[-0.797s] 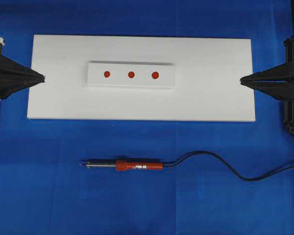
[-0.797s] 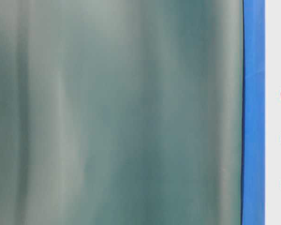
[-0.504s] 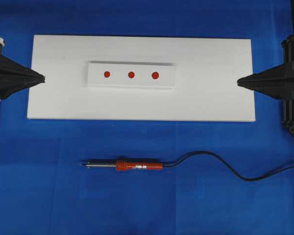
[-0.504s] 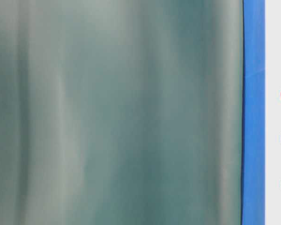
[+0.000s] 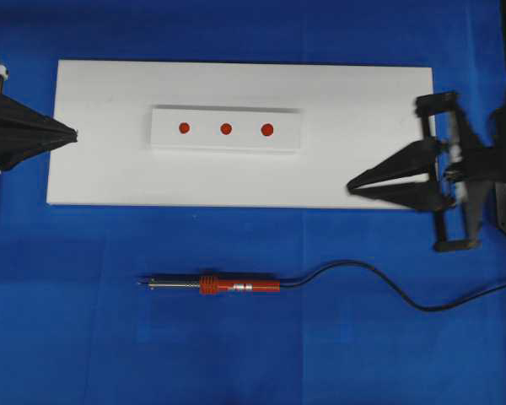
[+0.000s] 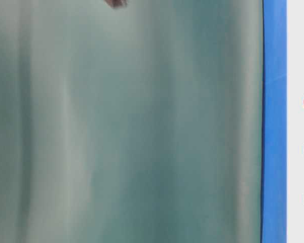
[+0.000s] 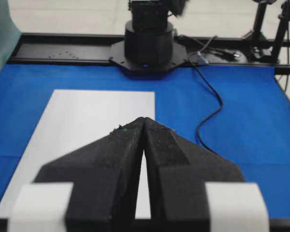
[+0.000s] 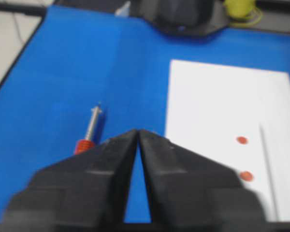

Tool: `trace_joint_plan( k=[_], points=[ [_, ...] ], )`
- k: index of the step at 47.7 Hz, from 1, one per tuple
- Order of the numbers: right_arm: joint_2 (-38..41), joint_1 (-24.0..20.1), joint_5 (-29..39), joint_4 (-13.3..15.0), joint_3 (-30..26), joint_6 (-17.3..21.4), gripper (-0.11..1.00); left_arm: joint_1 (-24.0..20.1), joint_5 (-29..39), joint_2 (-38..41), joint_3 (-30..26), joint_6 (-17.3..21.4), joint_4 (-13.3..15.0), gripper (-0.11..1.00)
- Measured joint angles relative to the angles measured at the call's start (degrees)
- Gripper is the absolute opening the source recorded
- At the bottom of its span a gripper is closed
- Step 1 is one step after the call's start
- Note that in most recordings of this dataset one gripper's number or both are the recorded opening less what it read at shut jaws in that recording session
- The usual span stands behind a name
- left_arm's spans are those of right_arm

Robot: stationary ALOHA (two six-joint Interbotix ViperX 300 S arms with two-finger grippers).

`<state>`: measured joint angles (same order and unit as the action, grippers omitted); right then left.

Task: Touch the tip of the soldering iron to the mark.
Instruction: 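Move the right gripper down toward the red-handled soldering iron, then close the right gripper around the soldering iron's red handle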

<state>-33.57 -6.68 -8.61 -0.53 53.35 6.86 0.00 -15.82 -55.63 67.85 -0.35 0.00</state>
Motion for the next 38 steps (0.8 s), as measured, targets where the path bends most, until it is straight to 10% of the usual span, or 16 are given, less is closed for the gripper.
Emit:
trace_joint_plan(
  k=[12,38],
  points=[
    [12.9,-0.6,-0.2,-1.4,-6.9,1.1,0.92,0.0,-0.1,0.0,0.2,-0.1,0.0,0.00],
    [37.4,-5.8,-11.4,-14.2,-14.0,1.2,0.90,0.0,-1.1,0.1,1.5,-0.1,0.0,0.00]
  ],
)
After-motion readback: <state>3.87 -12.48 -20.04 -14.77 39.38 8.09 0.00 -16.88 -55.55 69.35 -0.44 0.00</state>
